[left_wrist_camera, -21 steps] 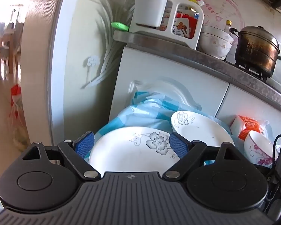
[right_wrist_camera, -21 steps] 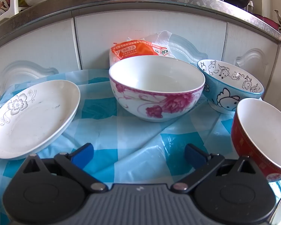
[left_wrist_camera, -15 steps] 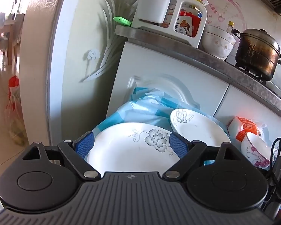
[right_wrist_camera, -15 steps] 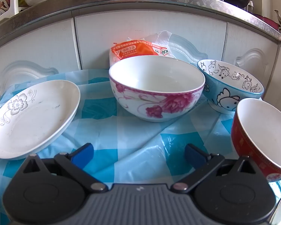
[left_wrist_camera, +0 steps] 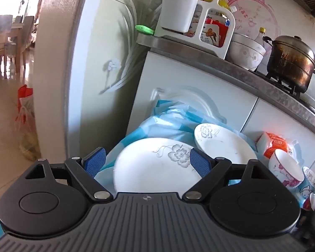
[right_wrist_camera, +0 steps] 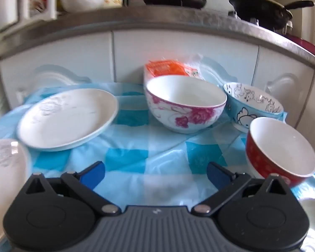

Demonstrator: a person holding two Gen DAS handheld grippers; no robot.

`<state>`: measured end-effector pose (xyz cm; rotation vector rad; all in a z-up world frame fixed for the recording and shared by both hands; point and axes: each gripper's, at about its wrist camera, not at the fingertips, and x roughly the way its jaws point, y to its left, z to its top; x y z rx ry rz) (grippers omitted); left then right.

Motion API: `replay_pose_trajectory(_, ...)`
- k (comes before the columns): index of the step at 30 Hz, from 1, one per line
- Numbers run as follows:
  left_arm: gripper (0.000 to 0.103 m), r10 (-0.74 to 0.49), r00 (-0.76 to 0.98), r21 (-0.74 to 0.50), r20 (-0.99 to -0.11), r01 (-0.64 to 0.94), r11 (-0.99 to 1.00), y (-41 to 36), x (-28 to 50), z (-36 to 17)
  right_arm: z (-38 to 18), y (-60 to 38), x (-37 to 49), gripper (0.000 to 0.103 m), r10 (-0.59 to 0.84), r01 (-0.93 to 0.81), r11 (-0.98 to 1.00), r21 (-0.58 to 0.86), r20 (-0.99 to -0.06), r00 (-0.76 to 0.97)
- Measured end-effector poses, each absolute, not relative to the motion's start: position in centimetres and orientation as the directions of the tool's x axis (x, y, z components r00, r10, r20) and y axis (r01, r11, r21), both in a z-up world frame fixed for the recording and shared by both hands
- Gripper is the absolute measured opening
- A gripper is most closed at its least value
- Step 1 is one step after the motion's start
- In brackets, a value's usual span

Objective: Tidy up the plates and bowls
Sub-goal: 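Move the left gripper toward the pale green pink-flower plate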

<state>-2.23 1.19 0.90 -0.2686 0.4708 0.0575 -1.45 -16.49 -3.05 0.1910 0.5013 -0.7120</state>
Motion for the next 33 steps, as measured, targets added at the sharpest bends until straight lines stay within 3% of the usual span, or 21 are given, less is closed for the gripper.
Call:
replay_pose_trajectory(19,0.103,-0.025,0.886,-0.056,-0.462,-0.001,0.998,-2.3,-11.6,2.5,2.6,-9.0,-16.5,0.102,-0.571,0.557,0.821,-0.127,-0.214,0.792)
replay_pose_trajectory(33,0.103,-0.074,0.886,-0.038,-0.458,0.063,0.997,-1.8,-16.5,3.8,2.8,-8.2,-22.4,0.102,-0.524,0.523,0.851,-0.052,-0.149,0.839)
